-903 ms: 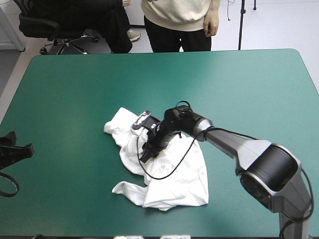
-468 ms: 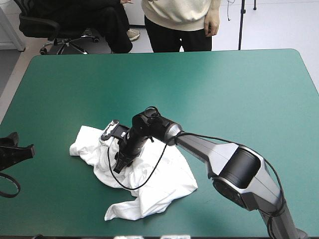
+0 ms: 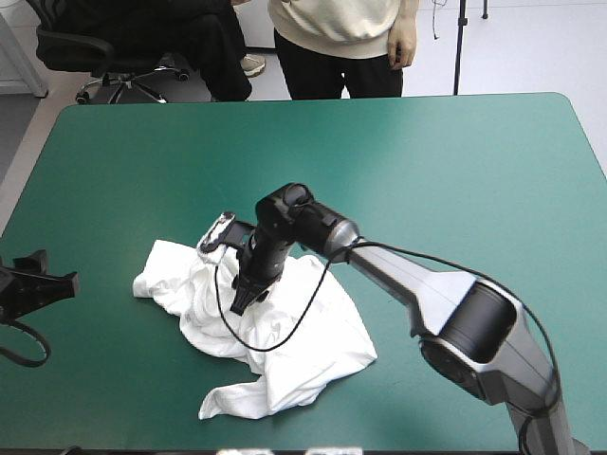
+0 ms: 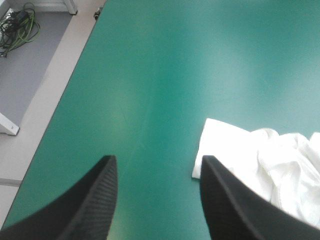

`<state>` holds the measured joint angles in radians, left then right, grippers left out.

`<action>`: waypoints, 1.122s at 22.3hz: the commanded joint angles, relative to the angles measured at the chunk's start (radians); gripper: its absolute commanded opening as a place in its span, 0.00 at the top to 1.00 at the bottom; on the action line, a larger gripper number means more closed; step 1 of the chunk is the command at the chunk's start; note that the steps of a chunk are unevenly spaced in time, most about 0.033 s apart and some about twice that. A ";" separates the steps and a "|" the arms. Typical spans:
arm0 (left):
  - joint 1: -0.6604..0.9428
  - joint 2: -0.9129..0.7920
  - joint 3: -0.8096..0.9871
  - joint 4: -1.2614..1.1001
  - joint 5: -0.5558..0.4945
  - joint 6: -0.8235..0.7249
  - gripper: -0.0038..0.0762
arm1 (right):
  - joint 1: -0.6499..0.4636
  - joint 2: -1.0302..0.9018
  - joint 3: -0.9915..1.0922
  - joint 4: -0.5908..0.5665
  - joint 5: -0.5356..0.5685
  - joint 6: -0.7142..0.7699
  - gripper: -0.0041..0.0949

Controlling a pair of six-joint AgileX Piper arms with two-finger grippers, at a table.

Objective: Fold the cloth

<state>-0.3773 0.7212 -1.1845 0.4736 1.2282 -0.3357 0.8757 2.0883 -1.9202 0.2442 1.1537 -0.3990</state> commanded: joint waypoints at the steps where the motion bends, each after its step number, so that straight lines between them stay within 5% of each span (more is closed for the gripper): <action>1: -0.002 0.076 -0.025 -0.038 0.063 0.052 0.48 | -0.060 -0.188 -0.046 -0.015 0.032 0.007 0.49; 5: -0.002 0.202 -0.025 -0.144 0.061 0.121 0.48 | -0.172 -0.349 -0.039 -0.039 0.095 0.023 0.49; 9: 0.011 0.367 -0.025 0.014 0.059 0.124 0.48 | -0.337 -0.531 0.050 -0.040 0.095 0.020 0.49; 13: 0.225 0.517 -0.023 -0.115 -0.046 0.247 0.48 | -0.446 -0.681 0.218 -0.041 0.095 0.012 0.49; 17: 0.275 0.658 -0.018 -0.246 -0.158 0.287 0.48 | -0.454 -0.742 0.261 -0.036 0.093 0.020 0.49; 25: 0.378 0.883 -0.018 -0.443 -0.177 0.336 0.48 | -0.454 -0.774 0.263 -0.148 0.095 0.098 0.49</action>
<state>-0.0444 1.5947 -1.1804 0.1260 1.0727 -0.0242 0.4297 1.3582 -1.6356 0.1336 1.2482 -0.3236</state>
